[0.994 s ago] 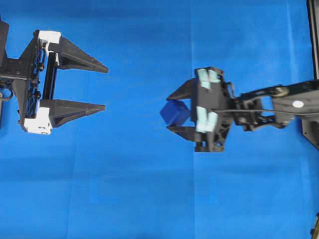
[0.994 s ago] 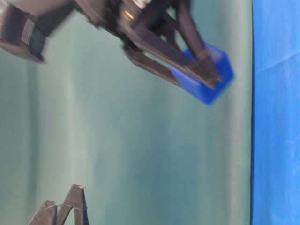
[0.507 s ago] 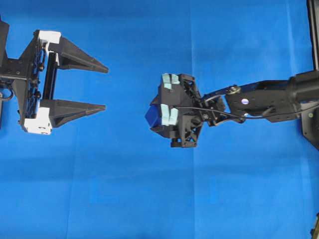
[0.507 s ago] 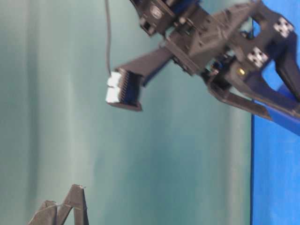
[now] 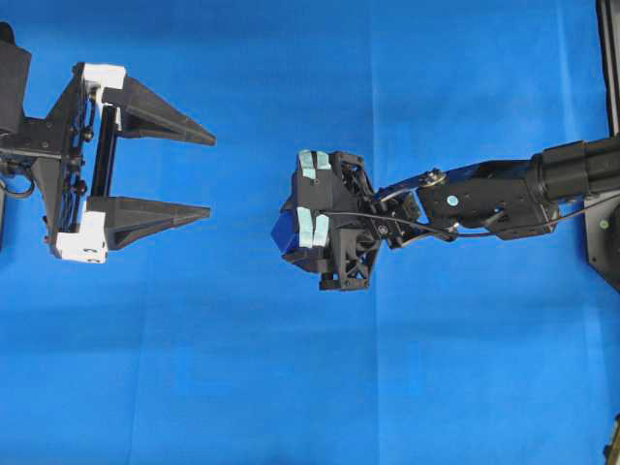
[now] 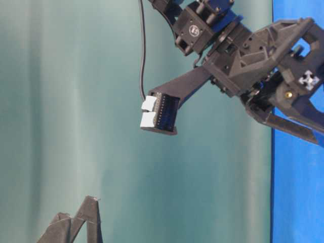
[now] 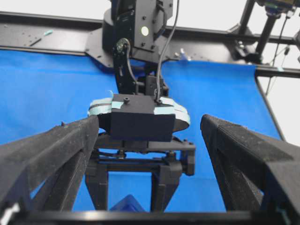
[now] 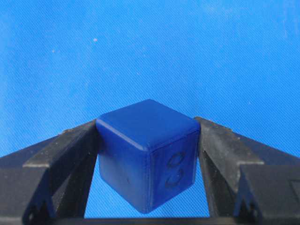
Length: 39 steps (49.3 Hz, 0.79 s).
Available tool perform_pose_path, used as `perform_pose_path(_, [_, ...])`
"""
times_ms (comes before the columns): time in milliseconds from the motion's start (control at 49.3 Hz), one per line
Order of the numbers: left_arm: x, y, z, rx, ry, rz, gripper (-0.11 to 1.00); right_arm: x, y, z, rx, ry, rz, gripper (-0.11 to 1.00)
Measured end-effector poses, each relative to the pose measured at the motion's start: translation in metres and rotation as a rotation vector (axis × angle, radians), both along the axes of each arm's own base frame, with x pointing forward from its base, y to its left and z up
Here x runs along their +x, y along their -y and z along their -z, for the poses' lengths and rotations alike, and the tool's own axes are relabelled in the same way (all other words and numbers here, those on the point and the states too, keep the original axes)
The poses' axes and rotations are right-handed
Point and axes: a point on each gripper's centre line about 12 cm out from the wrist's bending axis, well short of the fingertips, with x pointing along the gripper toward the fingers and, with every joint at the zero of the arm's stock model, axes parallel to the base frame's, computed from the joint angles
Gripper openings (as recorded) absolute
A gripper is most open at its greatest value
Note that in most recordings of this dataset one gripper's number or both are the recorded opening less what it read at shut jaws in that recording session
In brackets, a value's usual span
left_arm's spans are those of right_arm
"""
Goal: Handover the blue block to the right arm after grasping it with the left arm, then place it in the designated position.
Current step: 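Move the held cube with the right gripper and lower it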
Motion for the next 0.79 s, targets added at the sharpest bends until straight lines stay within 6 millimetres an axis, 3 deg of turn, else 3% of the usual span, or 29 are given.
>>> perform_pose_path(629, [0.0, 0.0005, 0.0, 0.002, 0.0, 0.002, 0.93, 0.0034, -0.0022, 0.0051, 0.009, 0.008, -0.016, 0.57])
perform_pose_path(791, [0.0001, 0.0005, -0.0006, 0.001, 0.002, 0.002, 0.93, 0.0041, -0.0005, 0.0045, 0.011, 0.007, -0.007, 0.94])
